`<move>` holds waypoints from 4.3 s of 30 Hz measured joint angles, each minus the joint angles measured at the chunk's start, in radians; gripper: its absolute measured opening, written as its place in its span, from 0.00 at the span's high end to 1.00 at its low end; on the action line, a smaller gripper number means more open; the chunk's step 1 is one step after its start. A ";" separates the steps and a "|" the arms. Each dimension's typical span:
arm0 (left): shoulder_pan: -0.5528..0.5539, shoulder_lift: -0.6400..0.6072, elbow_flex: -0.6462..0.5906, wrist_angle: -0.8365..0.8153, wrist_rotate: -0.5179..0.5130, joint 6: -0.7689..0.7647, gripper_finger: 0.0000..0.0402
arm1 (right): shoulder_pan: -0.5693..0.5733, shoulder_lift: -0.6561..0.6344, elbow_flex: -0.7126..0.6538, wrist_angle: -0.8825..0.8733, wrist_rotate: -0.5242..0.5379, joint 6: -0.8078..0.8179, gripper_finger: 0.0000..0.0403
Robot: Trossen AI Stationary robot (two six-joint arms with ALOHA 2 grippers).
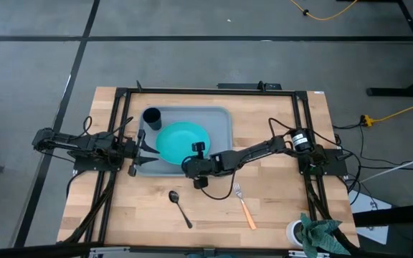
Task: Pick and place plate/cup/fork/spoon on tray
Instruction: Put the light blue plate on the gray table tray to the bottom right of the black cup, then put the orange fork on the gray table tray to the right of the light blue plate
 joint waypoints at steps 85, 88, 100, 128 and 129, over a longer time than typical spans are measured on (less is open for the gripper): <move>0.000 0.000 0.000 0.000 0.000 0.000 0.73 | 0.384 -0.209 -0.203 -0.669 0.032 1.384 0.85; 0.000 0.000 0.000 0.000 0.000 0.000 0.73 | 0.385 -0.209 -0.212 -0.645 -0.011 1.446 0.85; 0.000 0.000 0.000 0.000 0.000 0.000 0.73 | 0.415 -0.209 -0.152 -0.748 -0.139 1.644 0.84; 0.000 0.000 0.000 0.001 0.000 0.000 0.73 | 0.486 -0.096 -0.151 -0.592 -0.285 1.758 0.64; 0.000 0.000 0.000 0.000 0.000 0.000 0.73 | 0.483 -0.096 -0.151 -0.590 -0.289 1.756 0.64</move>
